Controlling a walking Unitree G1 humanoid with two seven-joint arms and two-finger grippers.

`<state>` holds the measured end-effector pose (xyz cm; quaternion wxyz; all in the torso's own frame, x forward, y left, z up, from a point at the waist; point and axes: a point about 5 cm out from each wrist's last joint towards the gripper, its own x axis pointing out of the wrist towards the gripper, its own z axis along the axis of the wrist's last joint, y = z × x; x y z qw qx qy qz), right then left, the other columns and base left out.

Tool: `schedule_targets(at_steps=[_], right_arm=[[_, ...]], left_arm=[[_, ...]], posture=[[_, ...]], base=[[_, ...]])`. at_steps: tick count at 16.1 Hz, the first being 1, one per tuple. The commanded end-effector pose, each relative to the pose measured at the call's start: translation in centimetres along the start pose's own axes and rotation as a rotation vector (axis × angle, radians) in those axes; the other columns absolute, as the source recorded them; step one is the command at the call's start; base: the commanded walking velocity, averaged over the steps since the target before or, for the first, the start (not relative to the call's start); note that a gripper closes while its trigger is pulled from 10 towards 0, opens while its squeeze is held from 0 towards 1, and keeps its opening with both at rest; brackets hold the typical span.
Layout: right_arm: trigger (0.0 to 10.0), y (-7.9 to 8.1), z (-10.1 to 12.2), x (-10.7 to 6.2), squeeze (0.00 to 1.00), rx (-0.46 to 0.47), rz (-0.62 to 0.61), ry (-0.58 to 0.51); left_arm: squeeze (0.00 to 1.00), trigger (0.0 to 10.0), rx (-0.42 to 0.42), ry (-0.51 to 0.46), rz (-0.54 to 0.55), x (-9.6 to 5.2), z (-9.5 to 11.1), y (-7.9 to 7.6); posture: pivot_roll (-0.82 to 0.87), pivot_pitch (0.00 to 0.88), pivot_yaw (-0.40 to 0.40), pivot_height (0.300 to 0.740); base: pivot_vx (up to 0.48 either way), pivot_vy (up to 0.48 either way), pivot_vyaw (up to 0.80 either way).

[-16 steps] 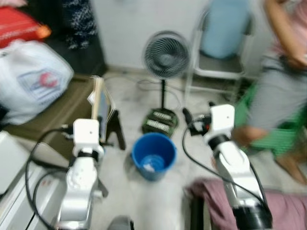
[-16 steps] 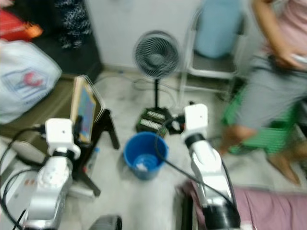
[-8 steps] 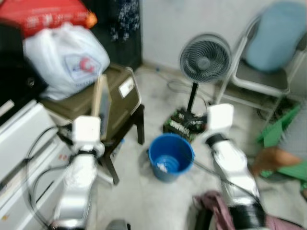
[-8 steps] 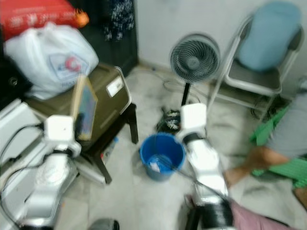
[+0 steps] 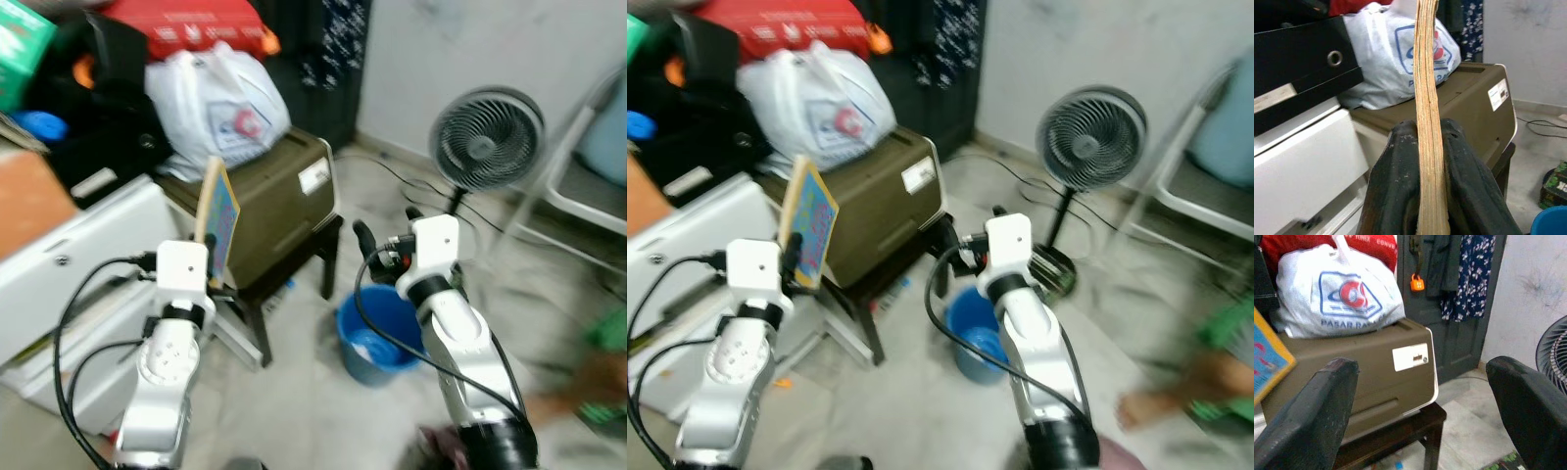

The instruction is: Clean up the room

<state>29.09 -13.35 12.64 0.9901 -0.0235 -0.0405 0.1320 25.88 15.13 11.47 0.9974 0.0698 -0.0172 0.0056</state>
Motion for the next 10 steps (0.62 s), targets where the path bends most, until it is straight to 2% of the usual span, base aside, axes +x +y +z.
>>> schedule_targets(at_steps=[1, 10], right_arm=[[10.0, -0.34, 0.08, -0.14, 0.0, 0.002, -0.015, -0.003], [10.0, -0.38, -0.17, -0.18, 0.0, 0.003, -0.016, 0.004]], left_arm=[[0.0, 10.0, 0.022, -0.025, 0.036, 0.0, 0.52, 0.87], [0.0, 10.0, 0.024, -0.01, 0.017, -0.1, 0.27, 0.68]], posture=[[-0.03, 0.014, -0.014, 0.74], [-0.02, 0.009, -0.013, 0.74]], base=[[0.0, 0.0, 0.8], [0.0, 0.0, 0.8]])
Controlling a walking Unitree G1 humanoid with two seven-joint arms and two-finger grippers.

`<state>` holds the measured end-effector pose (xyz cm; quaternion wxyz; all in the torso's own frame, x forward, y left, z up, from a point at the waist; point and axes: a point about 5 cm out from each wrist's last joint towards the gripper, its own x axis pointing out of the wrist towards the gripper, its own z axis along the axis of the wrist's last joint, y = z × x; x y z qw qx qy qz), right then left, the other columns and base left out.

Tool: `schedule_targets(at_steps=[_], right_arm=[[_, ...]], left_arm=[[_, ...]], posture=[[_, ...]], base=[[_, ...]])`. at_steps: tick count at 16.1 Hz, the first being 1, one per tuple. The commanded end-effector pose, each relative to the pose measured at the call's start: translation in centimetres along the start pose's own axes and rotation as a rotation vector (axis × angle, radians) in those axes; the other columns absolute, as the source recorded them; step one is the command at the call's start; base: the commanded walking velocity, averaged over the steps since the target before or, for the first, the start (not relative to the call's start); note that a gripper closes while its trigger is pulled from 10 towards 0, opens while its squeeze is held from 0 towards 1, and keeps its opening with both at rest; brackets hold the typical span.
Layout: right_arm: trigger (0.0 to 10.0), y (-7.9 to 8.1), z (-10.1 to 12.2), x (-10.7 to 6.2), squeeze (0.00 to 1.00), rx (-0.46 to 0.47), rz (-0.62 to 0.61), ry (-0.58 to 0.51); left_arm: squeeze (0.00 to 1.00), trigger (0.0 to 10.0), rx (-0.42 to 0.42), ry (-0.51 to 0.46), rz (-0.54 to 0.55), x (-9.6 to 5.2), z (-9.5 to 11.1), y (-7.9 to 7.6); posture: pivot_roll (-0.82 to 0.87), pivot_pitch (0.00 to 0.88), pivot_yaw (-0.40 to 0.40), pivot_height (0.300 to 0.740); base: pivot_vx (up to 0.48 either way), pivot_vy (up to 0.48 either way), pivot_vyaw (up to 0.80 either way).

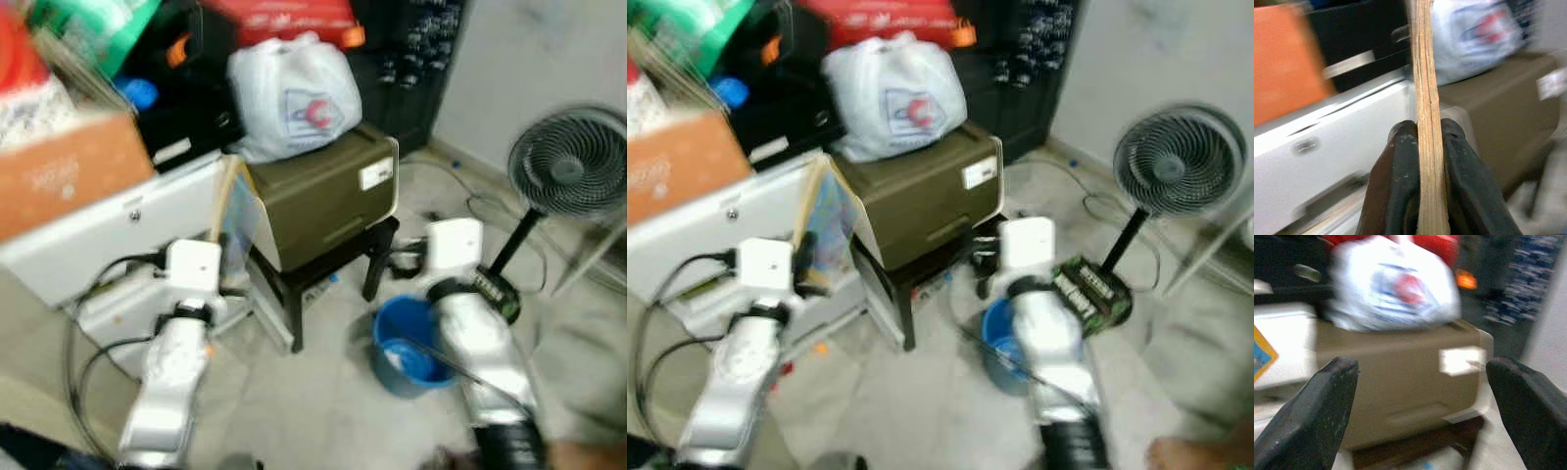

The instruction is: Clean up the room

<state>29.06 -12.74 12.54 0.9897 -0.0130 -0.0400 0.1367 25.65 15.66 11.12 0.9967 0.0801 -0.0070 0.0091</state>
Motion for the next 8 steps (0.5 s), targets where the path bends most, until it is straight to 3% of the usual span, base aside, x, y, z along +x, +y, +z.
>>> schedule_targets(at_steps=[1, 8], right_arm=[[10.0, -1.0, -0.1, -0.3, 0.0, -0.019, -0.024, 0.006], [10.0, -1.7, -0.6, -1.4, 0.0, -0.036, -0.043, 0.032]], left_arm=[[0.0, 10.0, 0.004, -0.03, 0.011, 0.1, 0.7, 0.2], [0.0, 10.0, 0.034, -0.002, -0.023, -1.4, 0.1, 0.5]], posture=[[-0.02, 0.008, -0.014, 0.74], [-0.02, 0.006, -0.006, 0.74]], base=[[0.0, 0.0, 0.79], [0.0, 0.0, 0.79]])
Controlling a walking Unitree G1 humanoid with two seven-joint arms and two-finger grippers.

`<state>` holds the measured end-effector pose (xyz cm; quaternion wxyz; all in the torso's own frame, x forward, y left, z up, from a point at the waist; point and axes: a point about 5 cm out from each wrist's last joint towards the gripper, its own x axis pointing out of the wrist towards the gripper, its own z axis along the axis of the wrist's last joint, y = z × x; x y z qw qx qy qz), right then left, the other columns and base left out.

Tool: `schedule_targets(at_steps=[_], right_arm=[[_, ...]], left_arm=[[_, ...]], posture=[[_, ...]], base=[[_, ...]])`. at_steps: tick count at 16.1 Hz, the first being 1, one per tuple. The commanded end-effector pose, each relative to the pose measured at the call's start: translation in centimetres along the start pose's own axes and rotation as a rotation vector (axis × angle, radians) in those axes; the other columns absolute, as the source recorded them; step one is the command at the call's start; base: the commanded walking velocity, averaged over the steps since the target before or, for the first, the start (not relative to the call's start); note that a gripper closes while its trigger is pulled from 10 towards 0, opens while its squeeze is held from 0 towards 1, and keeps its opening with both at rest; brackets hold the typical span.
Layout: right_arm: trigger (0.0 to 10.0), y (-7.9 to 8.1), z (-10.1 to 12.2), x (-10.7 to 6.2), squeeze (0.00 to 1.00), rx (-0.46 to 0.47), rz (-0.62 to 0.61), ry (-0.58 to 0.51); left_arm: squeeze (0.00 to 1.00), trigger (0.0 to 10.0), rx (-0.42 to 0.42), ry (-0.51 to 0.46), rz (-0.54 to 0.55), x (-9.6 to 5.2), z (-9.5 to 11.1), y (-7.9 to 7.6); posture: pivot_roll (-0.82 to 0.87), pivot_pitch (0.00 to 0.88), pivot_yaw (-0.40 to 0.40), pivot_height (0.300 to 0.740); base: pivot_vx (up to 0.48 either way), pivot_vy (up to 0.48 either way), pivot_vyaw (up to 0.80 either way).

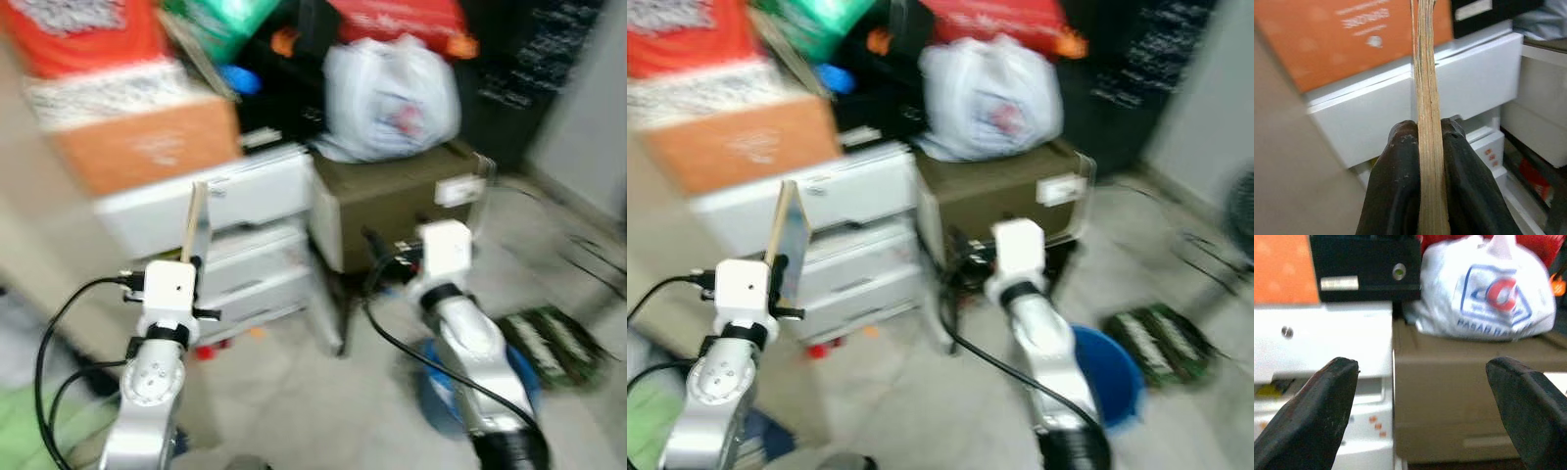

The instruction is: Clean up the room

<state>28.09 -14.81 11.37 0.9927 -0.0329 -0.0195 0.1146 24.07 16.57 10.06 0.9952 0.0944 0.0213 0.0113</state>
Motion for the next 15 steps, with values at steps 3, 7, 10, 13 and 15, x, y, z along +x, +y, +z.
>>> schedule_targets(at_steps=[3, 7, 10, 13, 15], right_arm=[[10.0, -0.2, 0.0, -0.9, 0.0, -0.006, -0.01, 0.008], [10.0, -0.7, -0.9, -2.3, 0.0, -0.026, -0.012, 0.069], [10.0, -1.1, -1.0, -2.2, 0.0, -0.037, -0.017, 0.086], [10.0, -1.0, -0.8, -2.1, 0.0, -0.036, -0.024, 0.085], [10.0, -0.9, -0.8, -2.1, 0.0, -0.034, -0.024, 0.086]], left_arm=[[0.0, 10.0, -0.019, -0.052, -0.125, -0.9, 1.6, -0.7], [0.0, 10.0, -0.001, 0.04, -0.595, -4.1, 1.2, -2.9], [0.0, 10.0, 0.072, 0.143, -0.737, -4.8, -0.2, -2.0], [0.0, 10.0, 0.112, 0.142, -0.734, -3.9, 0.0, -1.4], [0.0, 10.0, 0.108, 0.141, -0.737, -3.7, 0.2, -1.4]], posture=[[-0.02, 0.017, -0.004, 0.74], [-0.02, 0.02, -0.009, 0.74], [-0.02, 0.017, -0.001, 0.74], [-0.03, 0.016, 0.008, 0.74], [-0.03, 0.017, 0.009, 0.74]], base=[[0.0, 0.0, 0.79], [0.0, 0.0, 0.79], [0.0, 0.0, 0.69], [0.0, 0.0, 0.71], [0.0, 0.0, 0.79]])
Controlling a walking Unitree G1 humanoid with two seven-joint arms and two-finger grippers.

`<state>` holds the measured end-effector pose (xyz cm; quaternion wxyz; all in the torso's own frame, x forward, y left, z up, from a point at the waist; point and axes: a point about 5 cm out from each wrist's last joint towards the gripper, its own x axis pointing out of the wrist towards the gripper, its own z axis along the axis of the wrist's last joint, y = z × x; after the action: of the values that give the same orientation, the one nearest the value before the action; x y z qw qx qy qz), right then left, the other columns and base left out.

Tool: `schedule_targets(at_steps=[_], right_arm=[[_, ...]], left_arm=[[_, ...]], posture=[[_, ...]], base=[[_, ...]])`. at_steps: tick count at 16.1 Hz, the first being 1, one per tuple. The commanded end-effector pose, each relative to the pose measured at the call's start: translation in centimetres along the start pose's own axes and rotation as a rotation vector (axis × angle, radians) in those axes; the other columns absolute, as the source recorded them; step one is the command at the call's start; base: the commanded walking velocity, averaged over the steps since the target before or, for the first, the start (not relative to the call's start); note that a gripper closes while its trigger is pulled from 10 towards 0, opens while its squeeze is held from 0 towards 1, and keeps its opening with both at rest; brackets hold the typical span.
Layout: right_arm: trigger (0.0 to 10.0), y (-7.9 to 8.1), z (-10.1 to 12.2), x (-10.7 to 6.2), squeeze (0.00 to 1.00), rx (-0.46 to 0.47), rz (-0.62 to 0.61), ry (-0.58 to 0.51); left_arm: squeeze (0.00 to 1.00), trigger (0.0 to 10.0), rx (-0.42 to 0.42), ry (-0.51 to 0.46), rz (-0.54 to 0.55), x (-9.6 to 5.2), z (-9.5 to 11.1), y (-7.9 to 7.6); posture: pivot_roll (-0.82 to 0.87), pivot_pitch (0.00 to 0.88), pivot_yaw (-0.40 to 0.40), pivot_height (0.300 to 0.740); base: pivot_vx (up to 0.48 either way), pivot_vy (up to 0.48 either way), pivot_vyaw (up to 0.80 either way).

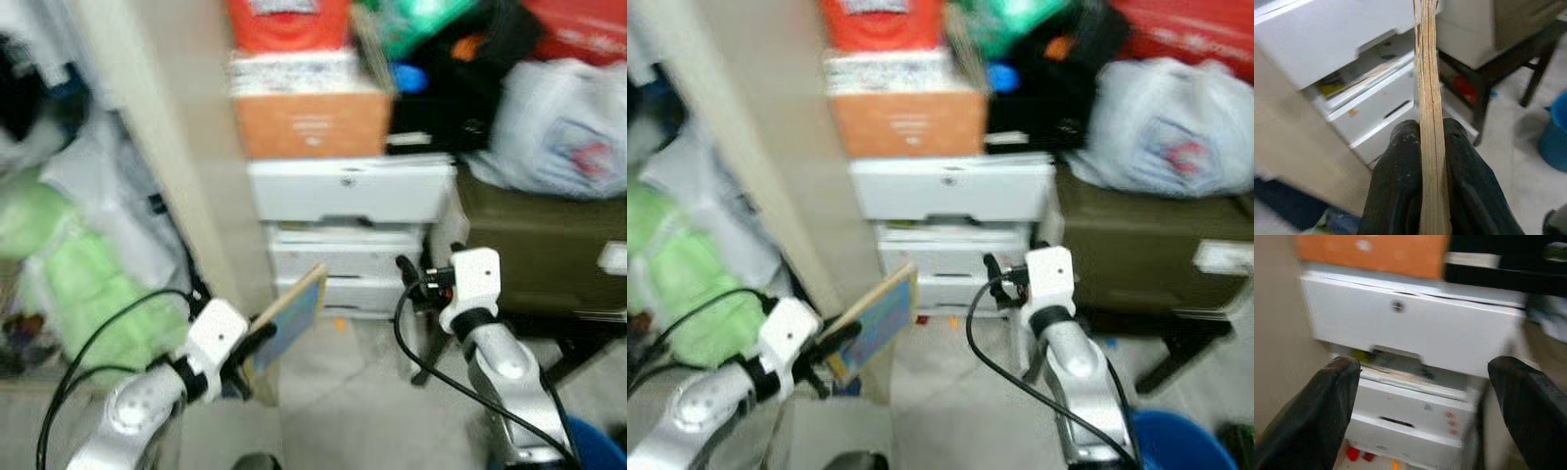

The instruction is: Clean up the room

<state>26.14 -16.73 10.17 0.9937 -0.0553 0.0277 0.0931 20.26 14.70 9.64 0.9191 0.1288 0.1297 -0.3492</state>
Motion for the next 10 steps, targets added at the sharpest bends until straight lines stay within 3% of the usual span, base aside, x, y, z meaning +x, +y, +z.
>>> schedule_targets(at_steps=[1, 6, 10], right_arm=[[10.0, 0.52, 0.44, 0.21, 0.0, 0.001, 0.015, -0.014], [10.0, 0.44, 0.62, 0.61, 0.0, 0.006, 0.016, -0.014], [10.0, 0.63, 0.63, 0.71, 0.0, 0.015, 0.02, -0.014]], left_arm=[[0.0, 10.0, 0.012, -0.009, 0.012, -0.24, 0.4, 0.48], [0.0, 10.0, 0.013, -0.053, 0.075, 0.12, 0.78, 0.8], [0.0, 10.0, -0.01, -0.083, 0.062, 0.53, 1.28, 0.52]], posture=[[-0.03, 0.019, 0.01, 0.74], [-0.03, 0.021, 0.006, 0.74], [-0.04, 0.023, 0.003, 0.74]], base=[[0.0, 0.0, 0.79], [0.0, 0.0, 0.74], [0.0, 0.0, 0.1]])
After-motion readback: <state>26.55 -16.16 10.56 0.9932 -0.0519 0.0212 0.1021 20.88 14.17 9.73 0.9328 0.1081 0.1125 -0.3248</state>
